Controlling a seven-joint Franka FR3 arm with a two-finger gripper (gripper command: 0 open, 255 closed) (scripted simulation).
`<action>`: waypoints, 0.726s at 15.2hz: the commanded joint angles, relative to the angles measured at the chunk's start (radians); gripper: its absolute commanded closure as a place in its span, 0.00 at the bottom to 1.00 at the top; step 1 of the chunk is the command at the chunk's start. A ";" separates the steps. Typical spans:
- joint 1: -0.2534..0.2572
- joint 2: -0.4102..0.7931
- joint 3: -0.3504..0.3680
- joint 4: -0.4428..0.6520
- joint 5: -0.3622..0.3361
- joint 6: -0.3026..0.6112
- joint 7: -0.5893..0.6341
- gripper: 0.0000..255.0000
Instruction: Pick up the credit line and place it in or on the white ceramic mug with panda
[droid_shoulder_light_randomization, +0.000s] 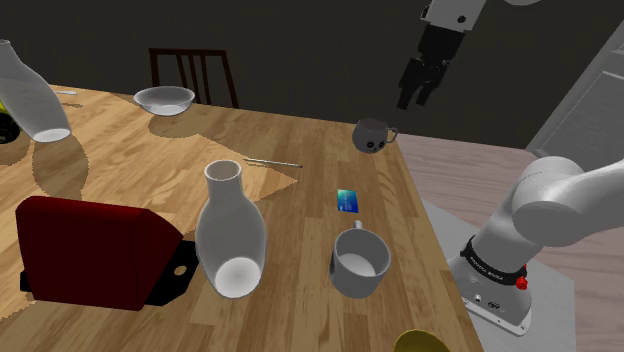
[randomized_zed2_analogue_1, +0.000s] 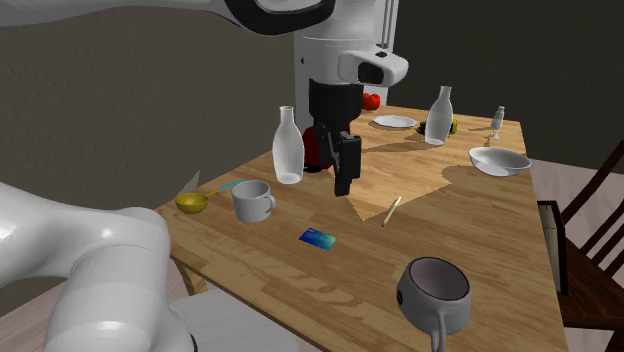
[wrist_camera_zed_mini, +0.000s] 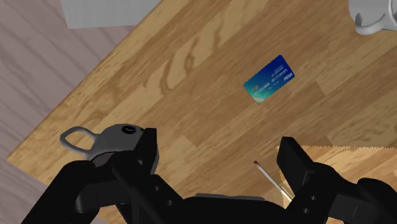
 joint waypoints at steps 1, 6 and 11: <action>0.000 0.000 0.000 0.000 0.000 0.000 0.000 0.00; -0.038 -0.018 0.160 -0.143 0.054 0.157 0.279 0.00; -0.081 0.046 0.338 -0.223 0.104 0.322 0.568 0.00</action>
